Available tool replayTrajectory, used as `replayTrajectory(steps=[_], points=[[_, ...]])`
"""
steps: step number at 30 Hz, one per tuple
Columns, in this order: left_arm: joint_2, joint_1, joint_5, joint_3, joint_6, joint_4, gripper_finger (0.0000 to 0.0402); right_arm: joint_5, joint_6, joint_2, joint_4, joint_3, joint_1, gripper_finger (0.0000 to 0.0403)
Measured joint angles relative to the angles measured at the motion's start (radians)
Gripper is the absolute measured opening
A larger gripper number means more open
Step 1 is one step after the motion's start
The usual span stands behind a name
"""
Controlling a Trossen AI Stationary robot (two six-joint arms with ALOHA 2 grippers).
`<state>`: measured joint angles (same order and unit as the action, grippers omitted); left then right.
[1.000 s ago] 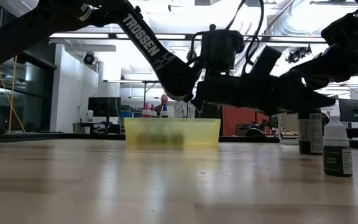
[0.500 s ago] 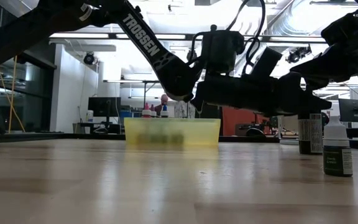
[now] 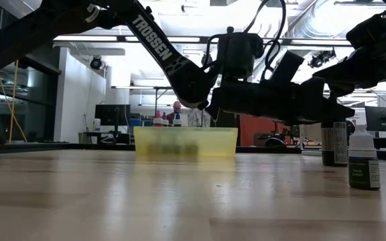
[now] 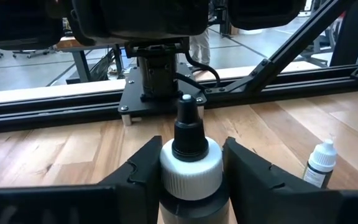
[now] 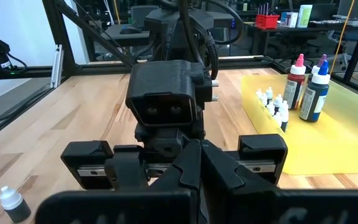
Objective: Pick & Place food coloring
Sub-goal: Put the large black food coloring into the yellow container
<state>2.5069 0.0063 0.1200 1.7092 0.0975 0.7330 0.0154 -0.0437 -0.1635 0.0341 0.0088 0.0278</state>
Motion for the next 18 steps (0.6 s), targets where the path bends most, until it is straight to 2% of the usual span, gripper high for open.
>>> replayTrajectory(steps=[15, 18], points=[[0.000, 0.000, -0.007, -0.002, -0.084, 0.027, 0.0122, 0.000, 0.000, 0.000, 0.000, 0.000, 0.000, 0.0000], [-0.018, 0.000, -0.007, -0.043, -0.111, 0.054, 0.0122, 0.000, 0.000, 0.000, 0.000, 0.000, 0.000, 0.0000]])
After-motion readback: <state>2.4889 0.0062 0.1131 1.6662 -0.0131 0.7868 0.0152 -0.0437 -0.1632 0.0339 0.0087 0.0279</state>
